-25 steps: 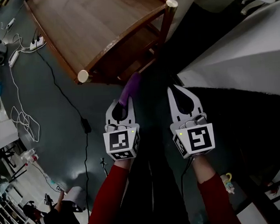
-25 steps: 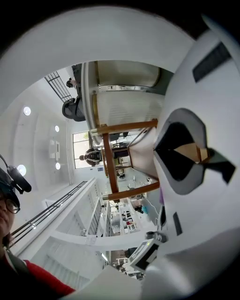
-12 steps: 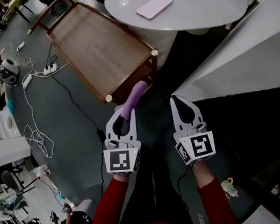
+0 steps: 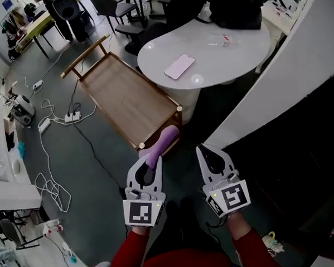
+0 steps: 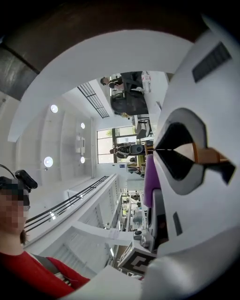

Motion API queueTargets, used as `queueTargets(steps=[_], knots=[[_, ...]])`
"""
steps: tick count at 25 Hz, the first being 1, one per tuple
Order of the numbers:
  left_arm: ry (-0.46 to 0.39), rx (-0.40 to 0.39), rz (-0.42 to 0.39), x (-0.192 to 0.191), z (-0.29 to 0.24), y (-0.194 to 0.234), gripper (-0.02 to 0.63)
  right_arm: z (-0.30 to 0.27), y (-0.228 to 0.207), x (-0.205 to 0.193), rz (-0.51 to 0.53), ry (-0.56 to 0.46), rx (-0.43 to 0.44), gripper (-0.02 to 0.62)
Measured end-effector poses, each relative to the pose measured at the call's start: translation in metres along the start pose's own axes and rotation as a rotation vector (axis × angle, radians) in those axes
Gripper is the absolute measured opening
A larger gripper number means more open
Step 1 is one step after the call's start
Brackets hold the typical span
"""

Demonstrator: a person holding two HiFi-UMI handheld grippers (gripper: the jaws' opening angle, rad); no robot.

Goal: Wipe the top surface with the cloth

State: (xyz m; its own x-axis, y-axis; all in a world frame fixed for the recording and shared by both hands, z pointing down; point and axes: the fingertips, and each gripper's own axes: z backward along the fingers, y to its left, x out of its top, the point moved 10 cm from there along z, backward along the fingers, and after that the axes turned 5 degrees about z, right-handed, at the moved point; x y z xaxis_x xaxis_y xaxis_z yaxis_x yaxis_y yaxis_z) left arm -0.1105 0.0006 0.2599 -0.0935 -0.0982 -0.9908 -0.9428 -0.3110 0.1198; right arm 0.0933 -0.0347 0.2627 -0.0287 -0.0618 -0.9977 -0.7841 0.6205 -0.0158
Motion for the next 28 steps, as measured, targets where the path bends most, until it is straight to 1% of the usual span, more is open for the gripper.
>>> queueTargets(steps=[2,4,6,9,13,19,24,28], knots=[[-0.030,-0.015,-0.009,0.014,0.005,-0.006,0.057,0.009,-0.001,0.016,0.018,-0.031,-0.012,0.012],[-0.051,-0.028,-0.012,0.029,0.010,-0.015,0.055,0.019,-0.004,0.034,0.013,-0.065,-0.027,0.012],[-0.058,-0.039,-0.005,0.041,0.018,-0.026,0.057,0.031,-0.002,0.051,0.009,-0.091,-0.028,0.012],[-0.055,-0.052,-0.002,0.050,0.035,-0.038,0.055,0.047,0.009,0.063,0.005,-0.113,-0.017,0.012],[-0.070,-0.071,-0.019,0.055,0.046,-0.049,0.057,0.064,0.020,0.063,-0.005,-0.125,-0.010,0.012],[-0.074,-0.056,-0.015,0.056,0.051,-0.055,0.055,0.074,0.019,0.063,-0.006,-0.125,-0.029,0.012],[-0.085,-0.053,-0.020,0.058,0.053,-0.056,0.057,0.077,0.025,0.063,0.002,-0.123,-0.020,0.012],[-0.081,-0.054,-0.012,0.052,0.054,-0.056,0.055,0.076,0.028,0.057,0.001,-0.113,-0.013,0.012]])
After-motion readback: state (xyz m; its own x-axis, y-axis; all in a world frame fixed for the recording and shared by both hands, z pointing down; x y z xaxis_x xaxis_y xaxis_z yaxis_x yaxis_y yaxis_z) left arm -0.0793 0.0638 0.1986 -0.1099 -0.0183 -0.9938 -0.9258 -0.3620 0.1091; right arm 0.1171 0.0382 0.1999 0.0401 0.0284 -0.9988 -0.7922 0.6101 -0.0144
